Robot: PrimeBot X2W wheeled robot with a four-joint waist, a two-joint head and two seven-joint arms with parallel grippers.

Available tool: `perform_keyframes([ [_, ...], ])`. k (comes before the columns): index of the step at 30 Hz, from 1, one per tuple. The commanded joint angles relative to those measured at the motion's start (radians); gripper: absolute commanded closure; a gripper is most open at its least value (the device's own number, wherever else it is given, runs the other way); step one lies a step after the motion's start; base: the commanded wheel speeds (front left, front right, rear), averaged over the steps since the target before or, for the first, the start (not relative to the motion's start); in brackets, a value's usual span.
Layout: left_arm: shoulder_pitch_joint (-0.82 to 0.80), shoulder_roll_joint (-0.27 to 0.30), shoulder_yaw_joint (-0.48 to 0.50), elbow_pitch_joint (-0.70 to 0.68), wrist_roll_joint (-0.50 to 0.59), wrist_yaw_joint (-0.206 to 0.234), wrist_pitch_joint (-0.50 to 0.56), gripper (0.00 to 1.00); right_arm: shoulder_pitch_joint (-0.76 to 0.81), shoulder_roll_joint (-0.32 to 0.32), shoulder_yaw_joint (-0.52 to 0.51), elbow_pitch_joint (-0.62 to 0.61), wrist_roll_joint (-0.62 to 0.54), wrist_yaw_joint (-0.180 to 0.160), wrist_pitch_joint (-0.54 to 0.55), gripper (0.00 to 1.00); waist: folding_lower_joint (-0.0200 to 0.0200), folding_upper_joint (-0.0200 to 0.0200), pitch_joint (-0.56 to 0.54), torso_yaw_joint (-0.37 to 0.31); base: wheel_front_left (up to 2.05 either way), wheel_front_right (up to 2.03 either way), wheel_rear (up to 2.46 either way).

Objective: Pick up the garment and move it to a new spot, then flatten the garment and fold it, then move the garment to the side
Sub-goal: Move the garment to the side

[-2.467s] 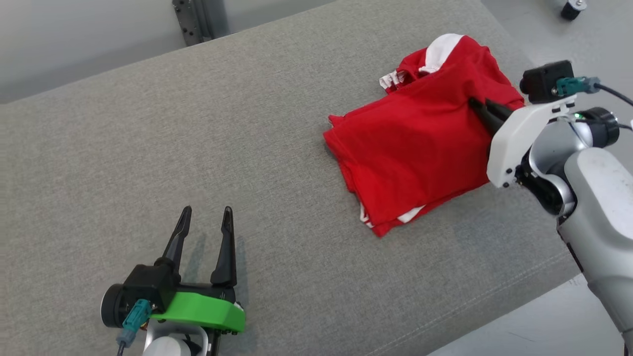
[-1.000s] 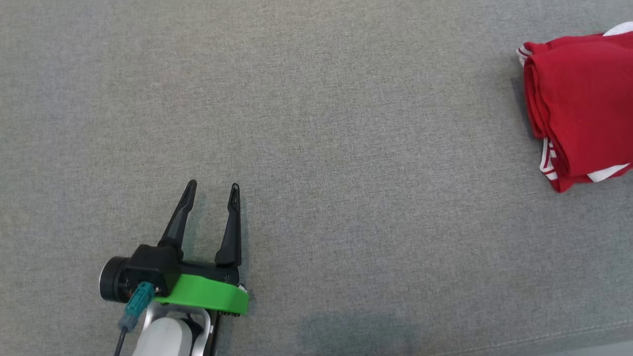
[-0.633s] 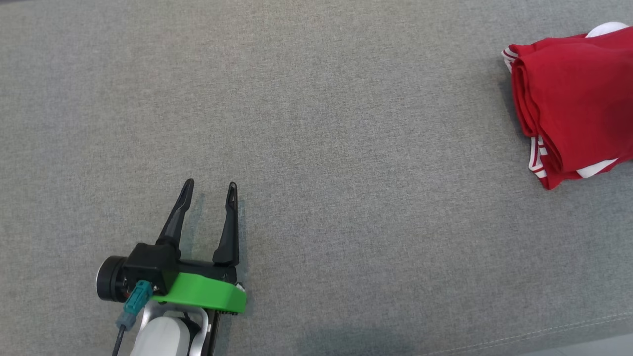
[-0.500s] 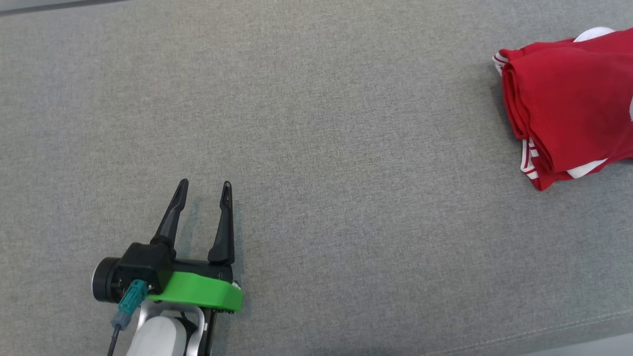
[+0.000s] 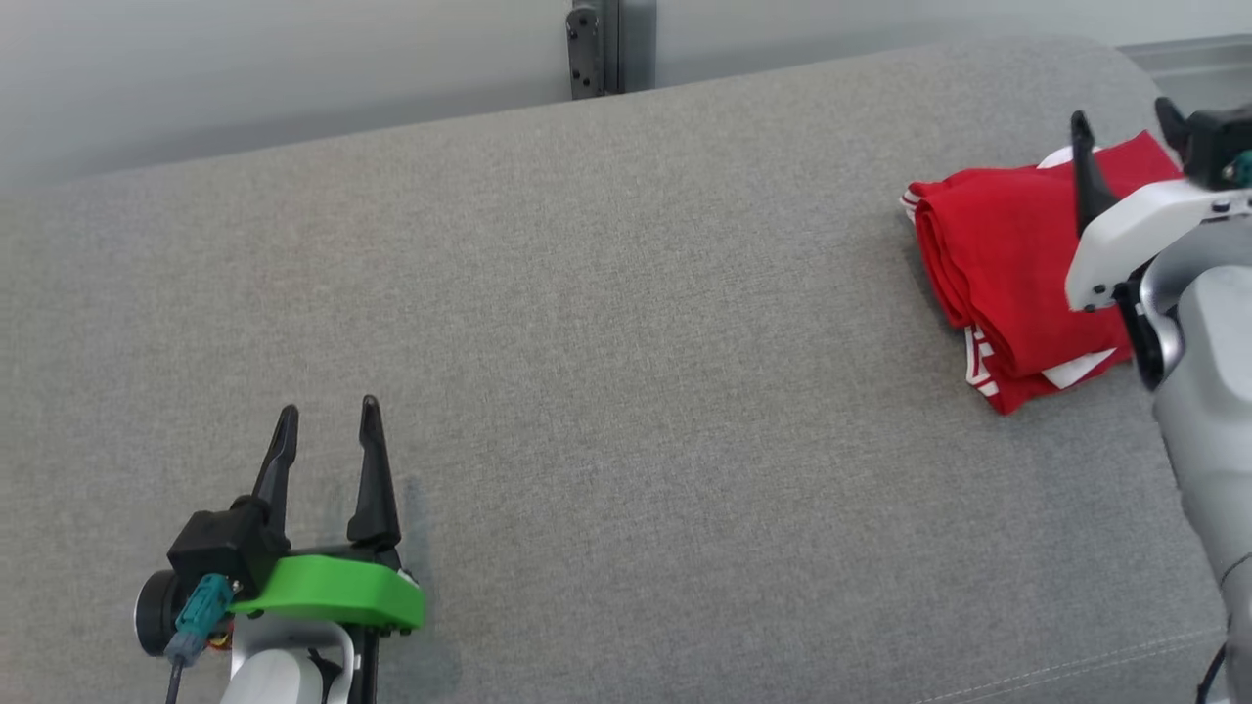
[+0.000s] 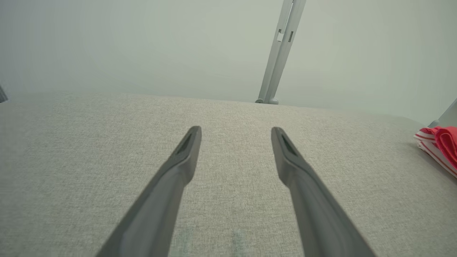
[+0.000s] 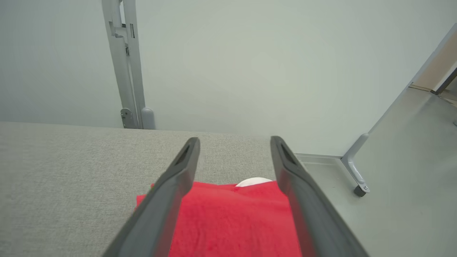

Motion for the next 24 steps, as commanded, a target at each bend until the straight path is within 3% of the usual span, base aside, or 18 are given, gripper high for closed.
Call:
perform_keyframes([
  [1, 0.018, 0.002, 0.012, 0.007, -0.008, 0.007, -0.008, 0.0, 0.038, 0.018, 0.004, -0.017, 0.019, -0.001, -0.013, 0.0, 0.0, 0.0, -0.077, 0.0, 0.0, 0.0, 0.0],
  [8, 0.056, 0.003, 0.032, 0.032, 0.0, 0.023, -0.013, 0.0, 0.198, 0.116, 0.008, -0.189, 0.093, -0.001, -0.029, 0.0, 0.0, 0.0, -0.144, 0.025, 0.0, 0.0, 0.0],
  [16, 0.1, -0.007, 0.028, 0.043, 0.001, 0.029, -0.014, 0.0, 0.45, 0.229, -0.014, -0.46, 0.063, -0.001, -0.029, 0.0, 0.0, 0.0, -0.185, 0.061, 0.0, 0.0, 0.0],
  [24, 0.13, -0.011, 0.012, 0.038, 0.031, 0.045, -0.016, 0.0, 0.674, 0.265, -0.026, -0.664, 0.07, -0.001, -0.029, 0.0, 0.0, 0.0, -0.195, 0.097, 0.0, 0.0, 0.0],
])
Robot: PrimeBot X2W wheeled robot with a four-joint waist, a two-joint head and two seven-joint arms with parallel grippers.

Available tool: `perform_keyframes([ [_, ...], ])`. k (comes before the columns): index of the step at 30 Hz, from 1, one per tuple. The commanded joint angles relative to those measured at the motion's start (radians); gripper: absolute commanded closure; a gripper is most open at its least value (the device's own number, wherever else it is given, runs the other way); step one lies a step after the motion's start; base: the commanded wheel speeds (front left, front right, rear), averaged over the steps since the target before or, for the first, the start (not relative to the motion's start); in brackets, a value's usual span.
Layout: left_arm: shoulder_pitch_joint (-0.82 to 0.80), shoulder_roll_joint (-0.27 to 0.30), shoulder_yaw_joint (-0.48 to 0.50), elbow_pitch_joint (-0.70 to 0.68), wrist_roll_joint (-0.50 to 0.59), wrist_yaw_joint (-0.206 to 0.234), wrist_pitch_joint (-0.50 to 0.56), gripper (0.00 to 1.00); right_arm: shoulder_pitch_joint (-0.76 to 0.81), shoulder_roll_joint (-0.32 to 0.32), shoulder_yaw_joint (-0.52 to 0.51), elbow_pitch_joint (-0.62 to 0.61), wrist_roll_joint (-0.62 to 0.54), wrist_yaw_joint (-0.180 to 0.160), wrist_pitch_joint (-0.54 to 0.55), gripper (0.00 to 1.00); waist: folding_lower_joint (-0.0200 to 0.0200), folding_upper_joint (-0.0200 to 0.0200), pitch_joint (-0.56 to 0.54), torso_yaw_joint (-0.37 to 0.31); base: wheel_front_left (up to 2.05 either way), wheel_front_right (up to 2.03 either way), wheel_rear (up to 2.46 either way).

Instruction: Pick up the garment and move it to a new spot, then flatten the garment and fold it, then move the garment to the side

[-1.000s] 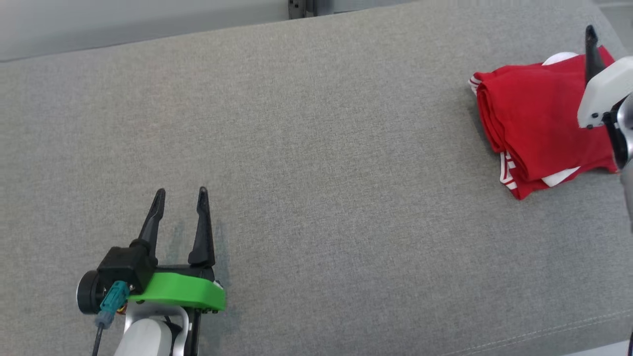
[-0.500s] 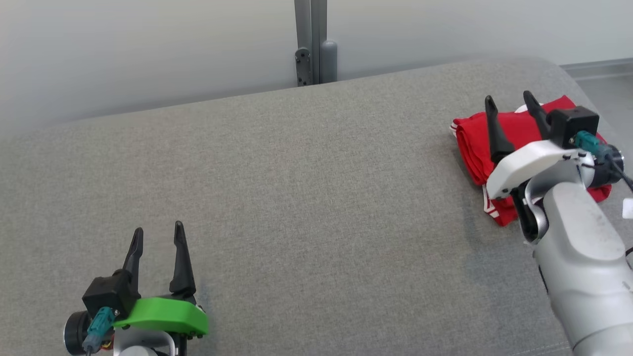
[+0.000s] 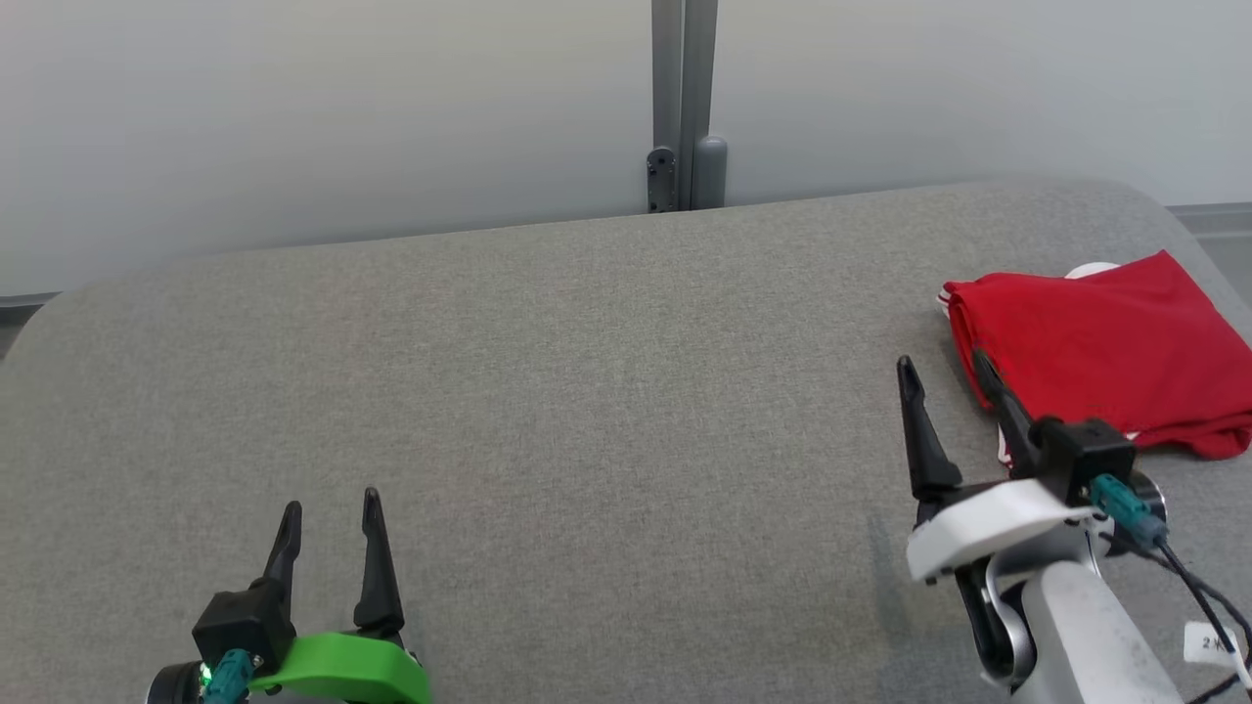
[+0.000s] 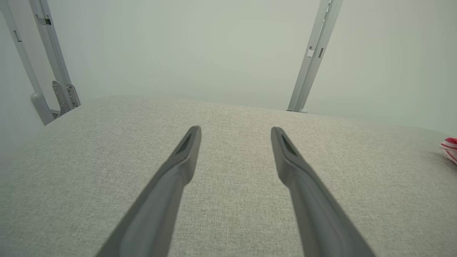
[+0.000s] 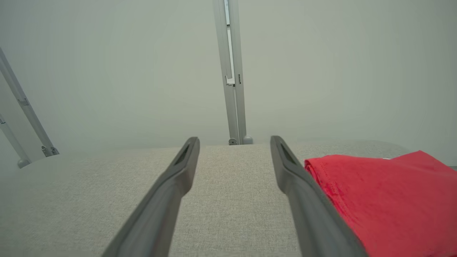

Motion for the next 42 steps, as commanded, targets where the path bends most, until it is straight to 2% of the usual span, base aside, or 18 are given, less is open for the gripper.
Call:
perform_keyframes([
  [1, 0.016, -0.001, -0.003, -0.006, 0.015, 0.005, -0.004, 0.0, 0.039, 0.0, 0.006, -0.02, 0.024, -0.001, -0.004, 0.0, 0.0, 0.0, -0.004, 0.013, 0.0, 0.0, 0.0],
  [11, 0.034, -0.005, -0.017, -0.018, 0.036, 0.017, -0.005, 0.0, 0.154, 0.0, 0.036, -0.091, 0.065, -0.001, -0.004, 0.0, 0.0, 0.0, 0.001, 0.025, 0.0, 0.0, 0.0],
  [30, 0.032, -0.003, -0.021, -0.013, 0.043, 0.009, -0.004, 0.0, 0.164, 0.0, 0.043, -0.098, 0.059, -0.001, -0.004, 0.0, 0.0, 0.0, 0.003, 0.021, 0.0, 0.0, 0.0],
  [31, 0.028, -0.007, -0.021, -0.011, 0.037, 0.011, -0.001, 1.0, 0.152, 0.002, 0.044, -0.09, 0.066, 0.0, 0.0, 1.0, 0.0, 0.0, 0.003, 0.021, 0.0, 0.0, 0.0],
  [34, 0.039, -0.008, -0.024, 0.015, 0.036, 0.011, 0.004, 1.0, 0.166, 0.006, 0.044, -0.066, 0.068, 0.0, 0.001, 1.0, 0.0, 0.0, 0.003, 0.021, 0.0, 0.0, 0.0],
  [42, 0.021, -0.014, 0.011, 0.017, -0.106, -0.015, 0.046, 1.0, 0.162, 0.0, 0.028, -0.072, 0.226, 0.0, 0.036, 1.0, 0.0, 0.0, 0.004, 0.02, 0.0, 0.0, 0.0],
])
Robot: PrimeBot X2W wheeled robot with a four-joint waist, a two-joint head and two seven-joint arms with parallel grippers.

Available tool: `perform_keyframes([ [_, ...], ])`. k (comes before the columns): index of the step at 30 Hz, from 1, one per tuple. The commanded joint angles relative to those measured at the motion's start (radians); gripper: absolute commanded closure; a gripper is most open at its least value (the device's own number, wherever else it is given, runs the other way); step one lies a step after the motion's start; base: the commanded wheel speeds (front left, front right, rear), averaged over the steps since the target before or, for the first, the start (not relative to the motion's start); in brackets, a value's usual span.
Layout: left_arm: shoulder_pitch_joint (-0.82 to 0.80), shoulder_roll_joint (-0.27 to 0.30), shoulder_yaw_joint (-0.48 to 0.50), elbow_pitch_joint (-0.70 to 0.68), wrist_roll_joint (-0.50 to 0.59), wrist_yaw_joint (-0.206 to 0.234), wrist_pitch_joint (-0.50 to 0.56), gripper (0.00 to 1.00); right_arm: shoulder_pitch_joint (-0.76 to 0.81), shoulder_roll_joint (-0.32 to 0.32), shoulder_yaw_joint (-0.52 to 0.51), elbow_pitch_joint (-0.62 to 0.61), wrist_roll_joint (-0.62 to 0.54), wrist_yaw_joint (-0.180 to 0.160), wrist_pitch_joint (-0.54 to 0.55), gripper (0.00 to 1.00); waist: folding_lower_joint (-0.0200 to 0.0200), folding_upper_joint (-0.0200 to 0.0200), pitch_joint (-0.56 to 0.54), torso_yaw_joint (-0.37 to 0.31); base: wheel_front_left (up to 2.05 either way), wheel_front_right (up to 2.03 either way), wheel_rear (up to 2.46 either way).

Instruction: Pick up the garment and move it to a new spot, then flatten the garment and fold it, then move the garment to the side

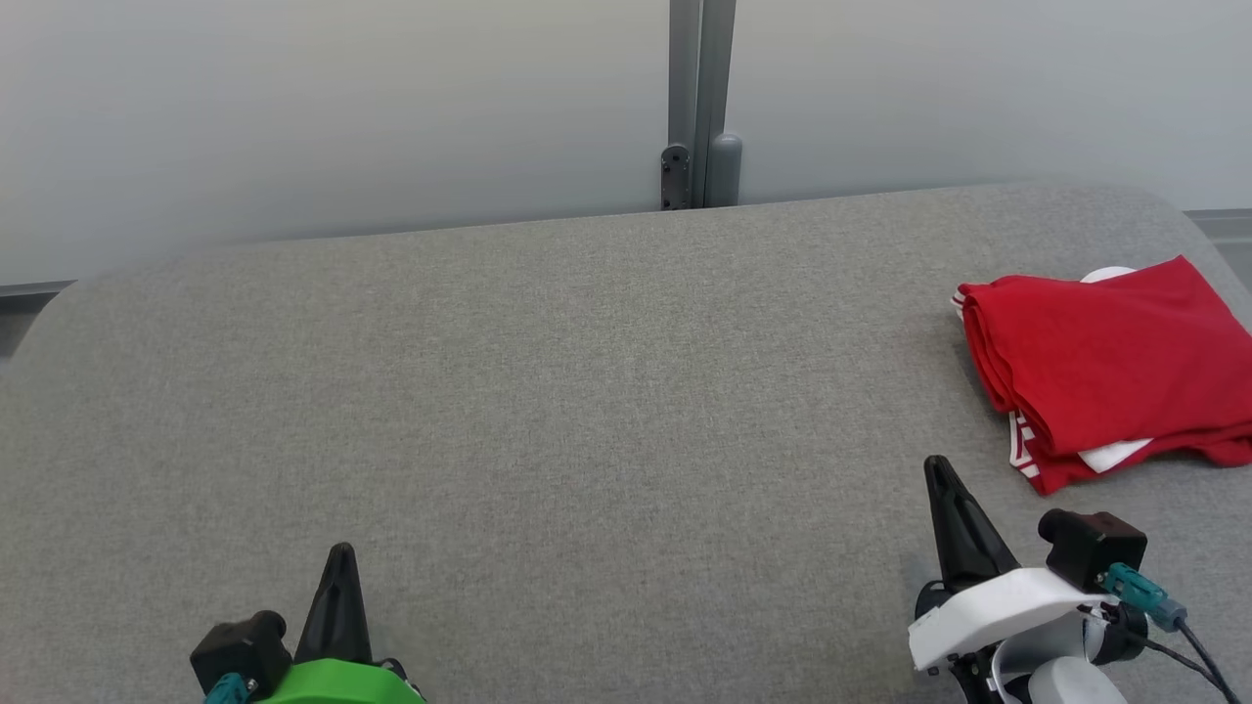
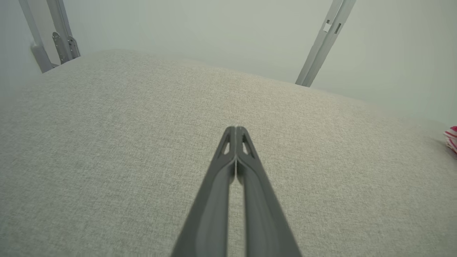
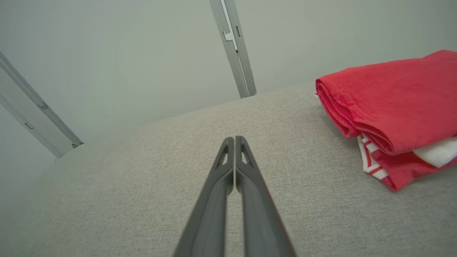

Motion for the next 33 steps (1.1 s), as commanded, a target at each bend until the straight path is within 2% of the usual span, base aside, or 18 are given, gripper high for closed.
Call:
perform_keyframes([
  [1, -0.028, -0.001, 0.015, -0.014, -0.041, -0.009, 0.009, 1.0, -0.02, -0.007, -0.008, -0.018, 0.047, 0.0, 0.009, 1.0, 0.0, 0.0, 0.0, 0.0, 0.0, 0.0, 0.0],
  [17, -0.058, -0.011, 0.074, -0.014, -0.286, -0.055, 0.079, 1.0, -0.03, -0.014, -0.039, -0.024, 0.317, 0.0, 0.073, 1.0, 0.0, 0.0, 0.003, 0.0, 0.0, 0.0, 0.0],
  [33, -0.082, -0.019, 0.124, -0.013, -0.489, -0.093, 0.137, 1.0, -0.037, -0.018, -0.068, -0.03, 0.536, 0.0, 0.129, 1.0, 0.0, 0.0, 0.006, -0.001, 0.0, 0.0, 0.0],
])
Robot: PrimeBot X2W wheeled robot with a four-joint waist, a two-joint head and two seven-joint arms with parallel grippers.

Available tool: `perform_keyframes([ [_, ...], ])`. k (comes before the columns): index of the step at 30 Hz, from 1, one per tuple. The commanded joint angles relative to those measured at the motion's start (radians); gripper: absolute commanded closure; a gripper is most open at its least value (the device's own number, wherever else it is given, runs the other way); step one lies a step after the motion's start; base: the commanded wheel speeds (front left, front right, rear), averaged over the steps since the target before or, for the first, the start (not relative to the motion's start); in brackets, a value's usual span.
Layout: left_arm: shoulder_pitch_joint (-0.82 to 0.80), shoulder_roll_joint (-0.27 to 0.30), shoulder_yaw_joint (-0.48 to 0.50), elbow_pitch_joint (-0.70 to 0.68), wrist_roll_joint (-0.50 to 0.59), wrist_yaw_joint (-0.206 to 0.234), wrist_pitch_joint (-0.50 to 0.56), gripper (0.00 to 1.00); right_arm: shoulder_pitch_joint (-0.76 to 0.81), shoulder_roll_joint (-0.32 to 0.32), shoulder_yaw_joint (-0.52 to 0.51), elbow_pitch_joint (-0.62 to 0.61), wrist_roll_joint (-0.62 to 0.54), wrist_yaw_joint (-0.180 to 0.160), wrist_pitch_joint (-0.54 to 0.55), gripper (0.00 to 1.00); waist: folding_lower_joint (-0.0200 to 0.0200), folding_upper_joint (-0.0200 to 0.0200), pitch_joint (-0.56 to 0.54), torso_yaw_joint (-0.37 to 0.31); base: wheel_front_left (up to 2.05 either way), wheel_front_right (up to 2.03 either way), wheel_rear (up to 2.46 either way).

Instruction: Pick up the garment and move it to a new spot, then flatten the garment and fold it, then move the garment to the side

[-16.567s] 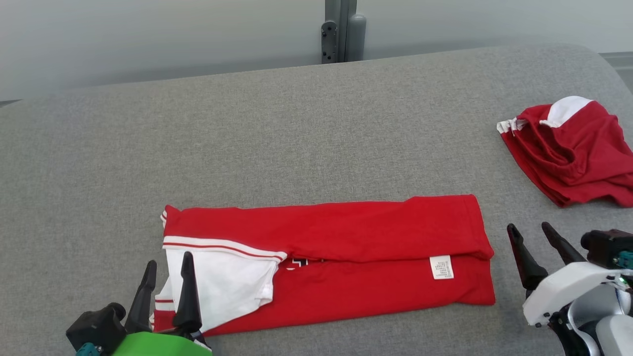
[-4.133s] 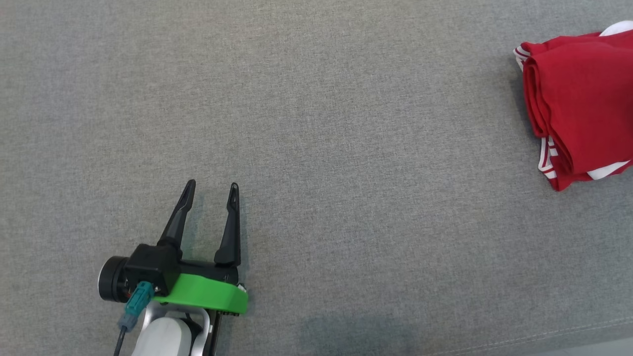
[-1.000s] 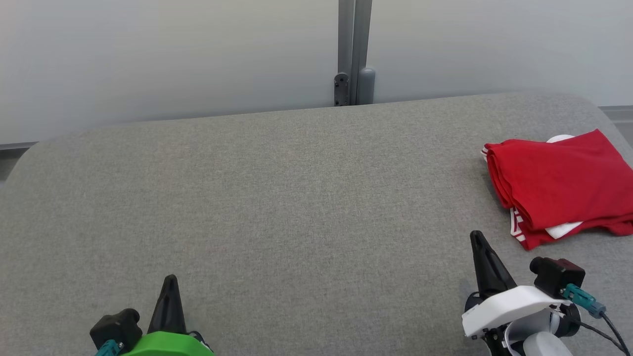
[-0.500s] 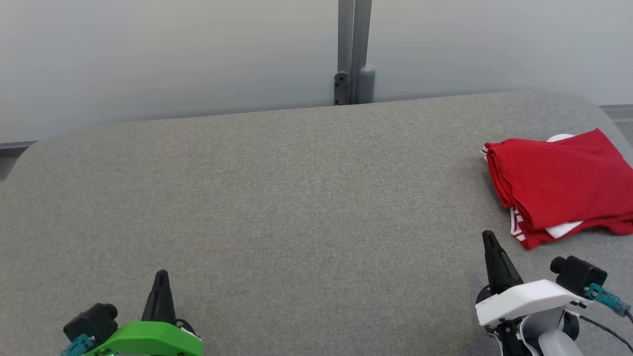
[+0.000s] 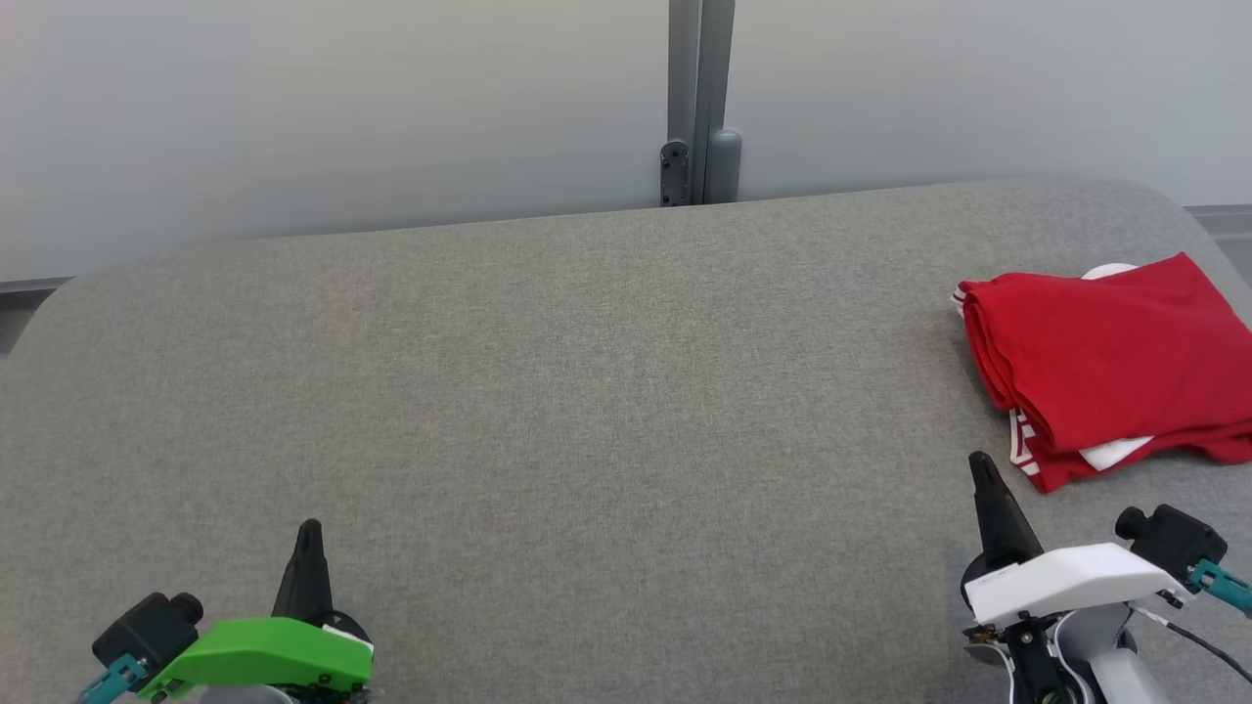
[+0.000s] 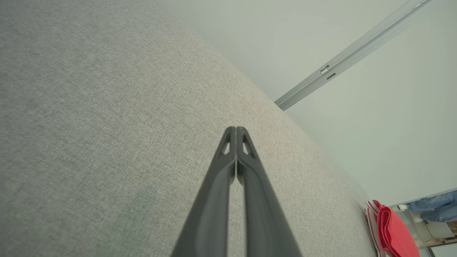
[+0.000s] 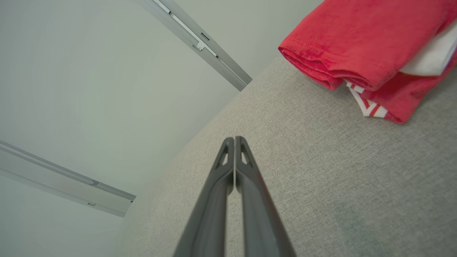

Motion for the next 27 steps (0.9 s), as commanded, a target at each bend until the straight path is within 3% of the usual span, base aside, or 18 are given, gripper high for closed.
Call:
perform_keyframes([
  [1, -0.029, 0.001, 0.013, -0.012, -0.037, -0.008, 0.008, 1.0, -0.026, -0.006, -0.007, -0.016, 0.035, 0.001, 0.008, 1.0, 0.0, 0.0, 0.0, 0.0, 0.0, 0.0, 0.0],
  [27, -0.06, -0.01, 0.078, -0.011, -0.299, -0.059, 0.085, 1.0, -0.035, -0.008, -0.049, -0.023, 0.317, 0.0, 0.085, 1.0, 0.0, 0.0, 0.005, -0.001, 0.0, 0.0, 0.0],
])
